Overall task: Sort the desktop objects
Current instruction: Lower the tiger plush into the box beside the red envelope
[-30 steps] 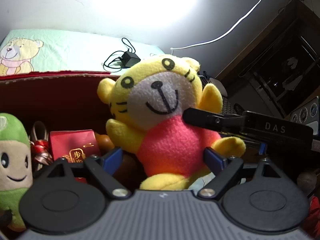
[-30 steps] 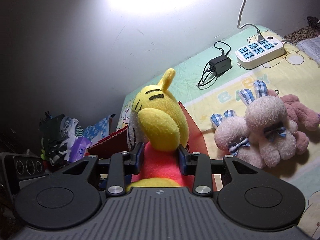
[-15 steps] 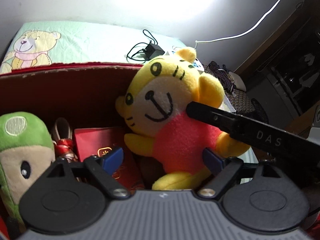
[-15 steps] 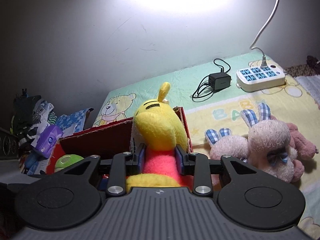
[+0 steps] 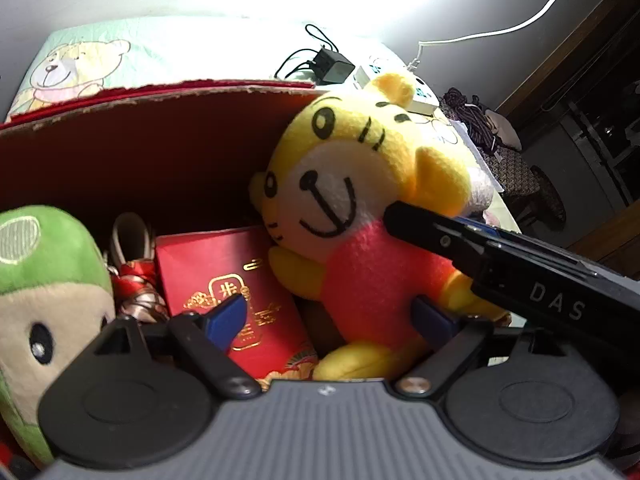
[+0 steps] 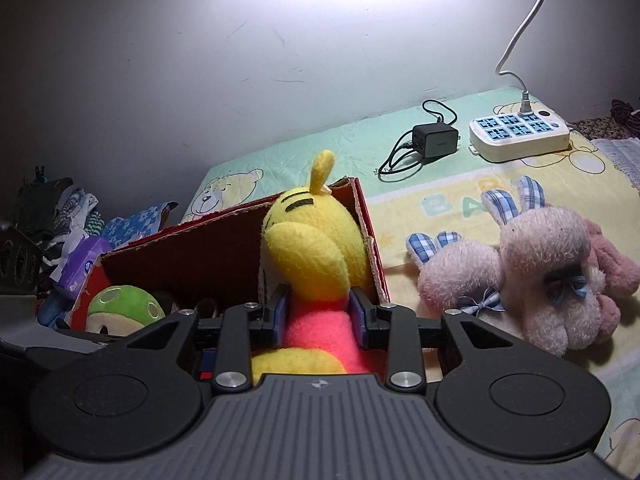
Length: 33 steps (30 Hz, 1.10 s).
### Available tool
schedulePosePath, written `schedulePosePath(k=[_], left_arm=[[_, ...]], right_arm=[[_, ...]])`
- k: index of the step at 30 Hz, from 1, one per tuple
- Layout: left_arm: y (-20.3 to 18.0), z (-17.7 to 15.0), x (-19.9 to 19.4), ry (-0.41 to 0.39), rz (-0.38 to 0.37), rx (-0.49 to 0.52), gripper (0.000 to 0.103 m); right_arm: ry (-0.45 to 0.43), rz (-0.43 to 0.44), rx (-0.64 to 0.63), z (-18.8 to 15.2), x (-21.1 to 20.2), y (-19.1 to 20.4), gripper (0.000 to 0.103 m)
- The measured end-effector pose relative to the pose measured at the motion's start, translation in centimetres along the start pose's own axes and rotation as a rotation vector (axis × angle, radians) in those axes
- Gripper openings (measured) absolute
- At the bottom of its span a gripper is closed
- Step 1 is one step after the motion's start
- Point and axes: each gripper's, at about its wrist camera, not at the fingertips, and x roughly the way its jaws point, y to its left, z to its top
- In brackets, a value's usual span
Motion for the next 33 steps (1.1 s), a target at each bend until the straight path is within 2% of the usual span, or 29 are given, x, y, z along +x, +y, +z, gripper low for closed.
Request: schedulePosePath(k=[12, 22, 24, 26, 27, 30, 33], left_arm=[[-1.4, -0.2, -0.2, -0.01, 0.082, 0.062, 0.094], [-1.7, -0.3, -1.2, -0.029, 0.11, 0.067, 0.093], [-1.7, -0.4, -1.4, -0.031, 0.126, 0.069, 0.093], [-1.8, -0.5, -1.6, -0.037, 0.15, 0.08, 0.093], [-1.9, -0.5, -1.6, -0.039, 0.168, 0.089, 0.093], [-2.0, -0.7, -1.5, -0.038, 0.217, 0.11, 0.092], [-1.6, -0.7, -1.2, -0.022, 0.227, 0.099, 0.092]], right_arm=[[-0.032, 0.033, 0.007, -0.5, -0.1, -0.4, 0.034], [-0.034, 0.089, 0.05, -0.3, -0.4, -1.3, 0.036], [-0.036, 0.088, 0.036, -0.3, -0.6, -1.1, 0.038], [-0.052, 0.074, 0.029, -0.3, -0.9, -0.9, 0.052], [-0.055, 0.079, 0.031, -0.4, -1.0, -0.9, 0.054], [-0.054, 0.098, 0.057, -0.4, -1.2, -1.4, 0.053], [-0.05, 0.098, 0.066, -0.4, -1.1, -1.5, 0.05]])
